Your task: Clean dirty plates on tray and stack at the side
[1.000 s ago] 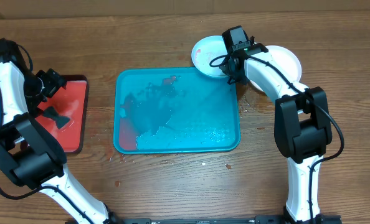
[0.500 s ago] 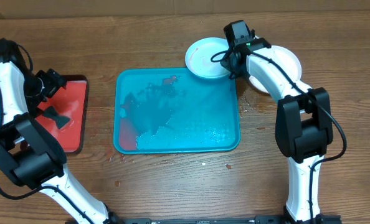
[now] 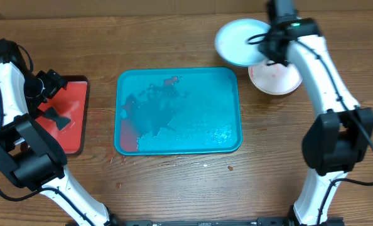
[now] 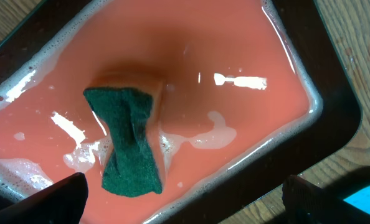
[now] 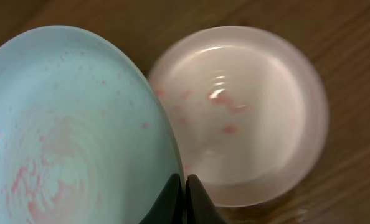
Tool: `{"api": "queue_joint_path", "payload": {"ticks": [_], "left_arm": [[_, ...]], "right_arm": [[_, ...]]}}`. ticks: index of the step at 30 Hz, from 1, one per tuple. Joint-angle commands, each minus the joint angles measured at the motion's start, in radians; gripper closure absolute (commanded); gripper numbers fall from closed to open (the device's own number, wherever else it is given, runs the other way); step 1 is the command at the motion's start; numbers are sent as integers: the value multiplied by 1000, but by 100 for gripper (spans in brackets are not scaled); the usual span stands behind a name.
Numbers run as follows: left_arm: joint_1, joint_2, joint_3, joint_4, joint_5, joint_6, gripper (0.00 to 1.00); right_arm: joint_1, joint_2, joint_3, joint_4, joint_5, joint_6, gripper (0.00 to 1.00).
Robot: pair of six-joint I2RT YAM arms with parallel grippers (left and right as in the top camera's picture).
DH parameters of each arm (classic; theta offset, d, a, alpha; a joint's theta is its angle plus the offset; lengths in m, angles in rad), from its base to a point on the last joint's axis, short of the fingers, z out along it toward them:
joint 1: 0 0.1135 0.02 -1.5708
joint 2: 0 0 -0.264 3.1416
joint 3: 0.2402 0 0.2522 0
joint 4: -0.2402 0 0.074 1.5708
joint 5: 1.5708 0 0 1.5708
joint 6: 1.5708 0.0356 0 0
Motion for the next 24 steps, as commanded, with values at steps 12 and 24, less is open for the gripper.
{"api": "queue_joint_path", "payload": {"ticks": [12, 24], "left_arm": [[-8, -10, 19, 2, 7, 8, 0], [-8, -10, 19, 1, 7, 8, 0]], "right_arm": [[-188, -11, -207, 75, -71, -22, 84], [-188, -67, -232, 66, -76, -68, 20]]}}
